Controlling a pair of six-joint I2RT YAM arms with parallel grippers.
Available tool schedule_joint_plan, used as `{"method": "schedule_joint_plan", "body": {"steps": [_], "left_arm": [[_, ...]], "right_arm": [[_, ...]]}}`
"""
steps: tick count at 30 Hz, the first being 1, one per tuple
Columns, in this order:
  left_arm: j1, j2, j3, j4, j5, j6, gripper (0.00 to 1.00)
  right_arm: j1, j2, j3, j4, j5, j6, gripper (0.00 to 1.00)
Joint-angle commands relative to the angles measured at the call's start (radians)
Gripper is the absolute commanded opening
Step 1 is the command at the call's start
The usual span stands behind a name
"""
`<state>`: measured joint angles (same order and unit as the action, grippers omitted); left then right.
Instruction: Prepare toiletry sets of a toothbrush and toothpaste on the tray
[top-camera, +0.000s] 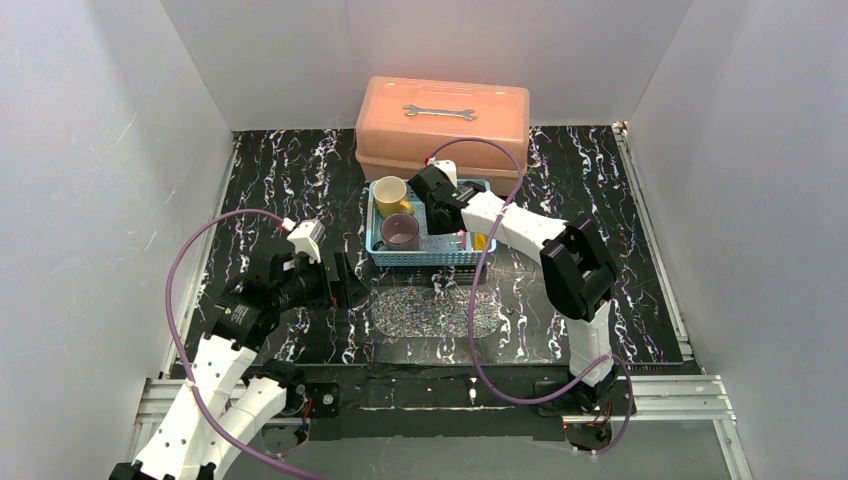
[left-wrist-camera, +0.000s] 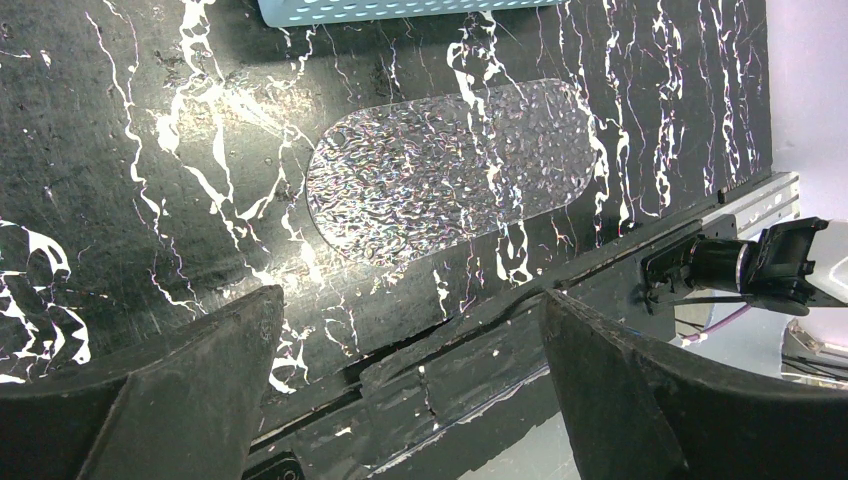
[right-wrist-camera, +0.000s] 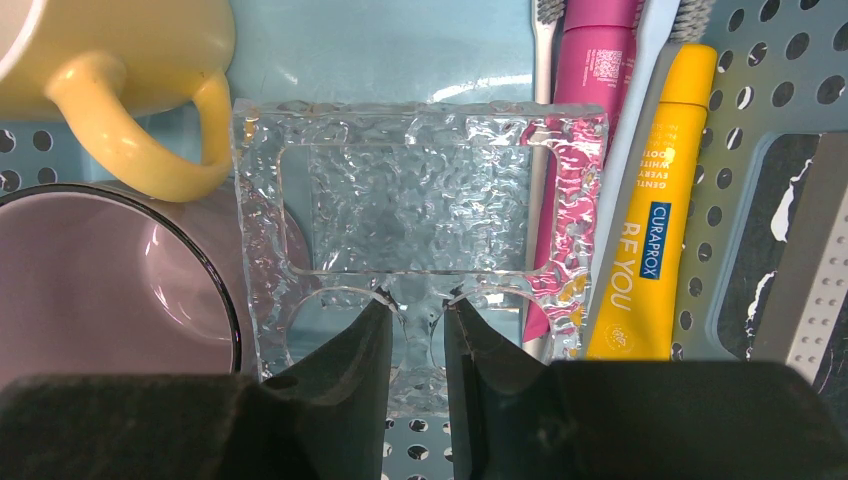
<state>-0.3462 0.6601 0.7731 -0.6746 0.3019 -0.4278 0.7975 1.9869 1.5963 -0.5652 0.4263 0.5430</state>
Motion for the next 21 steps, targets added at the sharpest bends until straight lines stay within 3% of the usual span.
{"method": "schedule_joint_plan", "body": {"steps": [1,21], "left_arm": [[0.0,-0.004,-0.003,-0.017,-0.003,0.007,0.99],[0.001,-0.003,-0.003,-0.017,0.0,0.008,0.99]], "right_arm": [[-0.001,-0.045,0.03,0.015,0.008,0.001,0.01],[0.0,-0.187,0.019,0.002,0.079,0.002,0.01]]}}
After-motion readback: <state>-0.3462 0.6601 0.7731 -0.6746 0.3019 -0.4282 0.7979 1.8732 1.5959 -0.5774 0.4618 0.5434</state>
